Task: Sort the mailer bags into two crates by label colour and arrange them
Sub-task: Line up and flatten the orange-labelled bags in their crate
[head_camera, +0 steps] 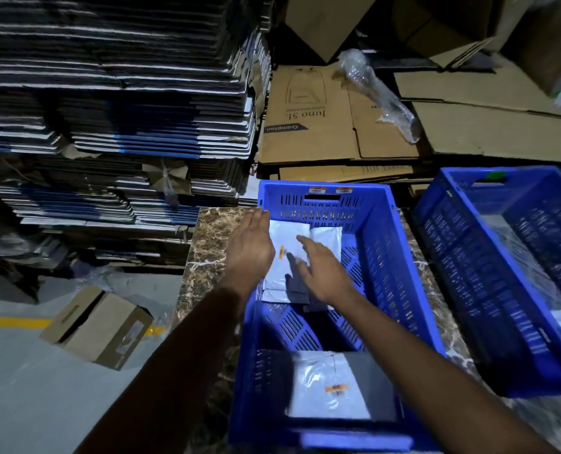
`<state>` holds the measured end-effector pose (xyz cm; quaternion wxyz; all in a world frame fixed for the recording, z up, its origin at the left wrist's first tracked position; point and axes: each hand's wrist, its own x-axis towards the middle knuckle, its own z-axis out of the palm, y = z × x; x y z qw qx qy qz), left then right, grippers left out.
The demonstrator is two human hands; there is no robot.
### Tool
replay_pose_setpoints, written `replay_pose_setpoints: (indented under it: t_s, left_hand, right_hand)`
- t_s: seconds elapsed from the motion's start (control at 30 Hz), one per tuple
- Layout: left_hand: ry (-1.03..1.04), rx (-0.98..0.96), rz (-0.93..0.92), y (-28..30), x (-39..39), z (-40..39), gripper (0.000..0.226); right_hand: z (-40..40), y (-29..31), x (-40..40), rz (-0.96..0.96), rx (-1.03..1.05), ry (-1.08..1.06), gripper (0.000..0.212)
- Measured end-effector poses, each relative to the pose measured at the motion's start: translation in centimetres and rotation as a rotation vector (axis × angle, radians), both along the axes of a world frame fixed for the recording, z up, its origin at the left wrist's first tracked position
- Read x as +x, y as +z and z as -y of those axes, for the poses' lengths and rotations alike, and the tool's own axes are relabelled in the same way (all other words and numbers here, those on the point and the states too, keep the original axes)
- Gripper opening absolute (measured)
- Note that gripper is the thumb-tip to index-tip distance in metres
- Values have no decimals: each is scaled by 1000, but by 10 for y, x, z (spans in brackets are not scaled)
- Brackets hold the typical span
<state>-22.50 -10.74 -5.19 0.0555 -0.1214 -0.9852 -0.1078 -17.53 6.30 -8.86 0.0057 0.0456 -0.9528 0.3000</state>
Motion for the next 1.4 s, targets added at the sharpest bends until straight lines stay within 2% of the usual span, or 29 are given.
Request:
replay_pose_setpoints:
  t_s: [0.1, 0.2, 0.27, 0.33, 0.47, 0.5, 0.57, 0.6, 0.67, 0.77, 0.8, 0.87, 0.93, 0.97, 1.0, 1.07, 1.13, 1.2, 1.27, 1.33, 1.4]
  left_hand:
    - [-8, 1, 51, 6, 1, -2, 63]
    - [-32, -47, 149, 6, 5, -3, 65]
    - [-41, -15, 245, 2, 13, -3, 69]
    - [-63, 10, 239, -3, 24, -2, 68]
    - [-76, 6, 151, 4, 38, 0, 56]
    - [-89, 17, 91, 4, 39, 0, 52]
    - [-120, 127, -16, 2, 41, 0, 45]
    - [-133, 192, -53, 3, 44, 1, 43]
    - [-143, 325, -85, 1, 49, 0, 42]
    - [-68, 679, 71, 5, 64, -8, 40]
    - [-52, 773, 138, 5, 67, -12, 39]
    - [-61, 831, 212, 2, 70, -23, 29]
    - [-45, 901, 241, -2, 70, -30, 9]
    - [-19, 932, 245, -3, 68, -32, 8]
    - [0, 971, 244, -4, 66, -32, 12]
    - [31, 985, 248, -5, 62, -29, 17]
    - [18, 937, 255, -4, 56, -27, 21]
    - [-24, 823, 205, -3, 45, -28, 26]
    - [-88, 561, 76, 1, 27, -27, 34]
    - [-104, 256, -37, 6, 5, -23, 44]
    - [-64, 50, 2, 5, -14, -14, 59]
  right_hand:
    - [-22, 11, 55, 138, -119, 17, 36]
    - [-41, 6, 96, 339, -13, 209, 39]
    - [-49, 4, 111, 445, 83, 296, 50]
    - [-52, 2, 119, 478, 145, 325, 50]
    - [-53, 1, 126, 431, 137, 311, 23]
    - [-54, 2, 127, 421, 115, 313, 23]
    - [-59, 7, 128, 394, 18, 303, 21]
    - [-63, 9, 128, 372, -82, 284, 18]
    - [-67, 14, 127, 348, -342, 201, 29]
    - [-61, 24, 123, 272, -703, -21, 23]
    - [-56, 28, 121, 219, -763, -93, 25]
    - [-45, 31, 116, 114, -819, -189, 27]
    - [-38, 34, 112, 90, -890, -238, 19]
    - [-38, 30, 110, 103, -904, -250, 14]
    - [-39, 29, 109, 133, -914, -265, 18]
    - [-45, 21, 109, 199, -928, -261, 44]
    - [-50, 16, 106, 163, -806, -266, 59]
    - [-56, 11, 94, 84, -661, -322, 47]
    - [-62, 6, 72, 39, -518, -422, 30]
    - [-69, -4, 43, 91, -427, -509, 24]
    - [-70, -16, 15, 141, -338, -543, 25]
